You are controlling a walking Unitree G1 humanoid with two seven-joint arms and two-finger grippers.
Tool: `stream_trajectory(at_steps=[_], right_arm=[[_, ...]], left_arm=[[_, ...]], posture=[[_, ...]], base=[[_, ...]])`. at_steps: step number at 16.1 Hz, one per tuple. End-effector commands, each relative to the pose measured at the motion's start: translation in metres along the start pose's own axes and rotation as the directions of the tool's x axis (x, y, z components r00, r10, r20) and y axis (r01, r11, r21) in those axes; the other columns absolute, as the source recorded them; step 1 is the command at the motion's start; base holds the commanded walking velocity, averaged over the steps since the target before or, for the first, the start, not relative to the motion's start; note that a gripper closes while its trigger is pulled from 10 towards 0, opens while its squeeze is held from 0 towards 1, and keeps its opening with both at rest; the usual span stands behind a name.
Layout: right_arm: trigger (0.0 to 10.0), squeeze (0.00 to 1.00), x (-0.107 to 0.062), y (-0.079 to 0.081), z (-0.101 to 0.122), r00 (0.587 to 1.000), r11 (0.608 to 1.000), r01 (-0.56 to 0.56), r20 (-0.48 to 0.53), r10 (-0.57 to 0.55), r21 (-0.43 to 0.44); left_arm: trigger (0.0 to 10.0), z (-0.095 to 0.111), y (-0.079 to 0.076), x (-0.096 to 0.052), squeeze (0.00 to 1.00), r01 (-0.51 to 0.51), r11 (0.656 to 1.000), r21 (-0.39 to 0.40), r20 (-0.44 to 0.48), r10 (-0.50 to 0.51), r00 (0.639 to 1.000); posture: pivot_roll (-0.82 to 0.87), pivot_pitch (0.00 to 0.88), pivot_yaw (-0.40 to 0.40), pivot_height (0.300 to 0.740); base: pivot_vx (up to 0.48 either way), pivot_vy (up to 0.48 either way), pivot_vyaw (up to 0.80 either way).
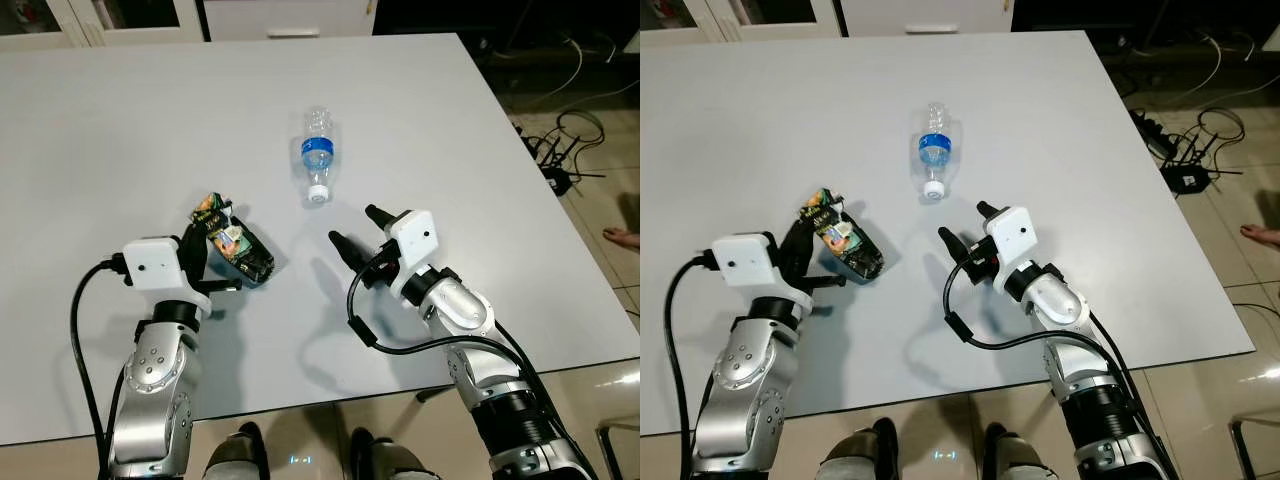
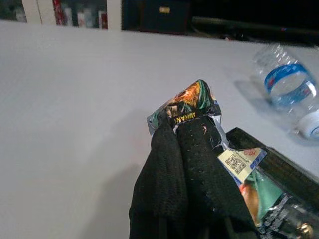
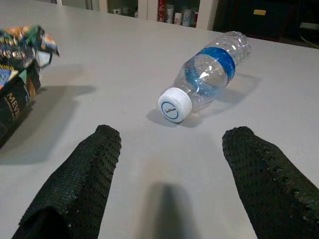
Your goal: Picking trash to rubbish bin
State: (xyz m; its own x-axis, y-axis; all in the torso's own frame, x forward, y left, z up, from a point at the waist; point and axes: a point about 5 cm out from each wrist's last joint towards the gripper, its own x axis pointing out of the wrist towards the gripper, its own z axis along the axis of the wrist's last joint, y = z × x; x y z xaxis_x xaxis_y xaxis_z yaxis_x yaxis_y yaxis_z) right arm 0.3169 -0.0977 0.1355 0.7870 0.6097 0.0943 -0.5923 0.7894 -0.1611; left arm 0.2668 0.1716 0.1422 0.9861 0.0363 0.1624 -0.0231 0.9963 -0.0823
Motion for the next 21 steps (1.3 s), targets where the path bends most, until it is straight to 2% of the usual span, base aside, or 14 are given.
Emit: stream_trajectory(at_steps=[1, 5, 9, 11, 13, 14, 15, 19, 21], right_arm=[[10.0, 0.0, 0.0, -0.001, -0.001, 1.0, 1.0, 0.0, -0.001, 0.0, -0.012], [10.0, 0.0, 0.005, -0.006, -0.002, 1.0, 1.0, 0.016, -0.004, -0.016, -0.016], [10.0, 0.0, 0.012, -0.018, 0.0, 0.998, 0.998, 0.058, -0.013, -0.059, -0.012], [10.0, 0.0, 0.016, -0.022, 0.001, 0.997, 0.997, 0.075, -0.016, -0.075, -0.014], [10.0, 0.0, 0.019, -0.024, 0.0, 0.996, 0.996, 0.085, -0.019, -0.085, -0.012], [10.0, 0.0, 0.024, -0.025, 0.001, 0.995, 0.995, 0.096, -0.023, -0.096, -0.006], [10.0, 0.0, 0.026, -0.025, 0.001, 0.995, 0.995, 0.099, -0.022, -0.099, -0.003], [10.0, 0.0, 0.037, -0.024, 0.005, 0.994, 0.994, 0.109, -0.008, -0.109, 0.017], [10.0, 0.0, 0.042, -0.023, 0.008, 0.992, 0.992, 0.124, 0.003, -0.124, 0.032]], left_arm=[[0.0, 0.002, 0.0, -0.006, 0.0, -0.013, 1.0, 0.012, -0.008, 0.013, 1.0], [0.0, 0.006, 0.004, -0.016, 0.0, -0.057, 0.998, 0.037, -0.015, 0.058, 0.998], [0.0, 0.015, 0.012, -0.025, 0.0, -0.108, 0.989, 0.097, -0.004, 0.109, 0.994], [0.0, 0.006, 0.032, -0.046, 0.0, -0.177, 0.973, 0.146, -0.065, 0.188, 0.98], [0.0, 0.0, 0.038, -0.059, 0.0, -0.186, 0.968, 0.17, -0.104, 0.205, 0.973], [0.0, -0.004, 0.041, -0.071, 0.0, -0.188, 0.964, 0.187, -0.138, 0.215, 0.967], [0.0, -0.005, 0.042, -0.075, 0.0, -0.187, 0.962, 0.2, -0.152, 0.219, 0.964], [0.0, -0.008, 0.047, -0.083, 0.0, -0.184, 0.959, 0.215, -0.184, 0.225, 0.957], [0.0, -0.005, 0.044, -0.085, 0.0, -0.166, 0.963, 0.211, -0.191, 0.207, 0.959]], posture=[[-0.02, 0.181, -0.039, 0.74], [-0.01, 0.186, -0.039, 0.74], [0.01, 0.188, -0.03, 0.74], [0.03, 0.193, -0.025, 0.74], [0.05, 0.199, -0.021, 0.74], [0.08, 0.204, -0.016, 0.74], [0.08, 0.205, -0.016, 0.74], [0.11, 0.216, -0.004, 0.74], [0.12, 0.224, 0.007, 0.74]], base=[[0.0, 0.0, 0.0], [0.0, 0.0, 0.0], [0.0, 0.0, 0.0], [0.0, 0.0, 0.0], [0.0, 0.0, 0.0], [0.0, 0.0, 0.0], [0.0, 0.0, 0.0], [0.0, 0.0, 0.0], [0.0, 0.0, 0.0]])
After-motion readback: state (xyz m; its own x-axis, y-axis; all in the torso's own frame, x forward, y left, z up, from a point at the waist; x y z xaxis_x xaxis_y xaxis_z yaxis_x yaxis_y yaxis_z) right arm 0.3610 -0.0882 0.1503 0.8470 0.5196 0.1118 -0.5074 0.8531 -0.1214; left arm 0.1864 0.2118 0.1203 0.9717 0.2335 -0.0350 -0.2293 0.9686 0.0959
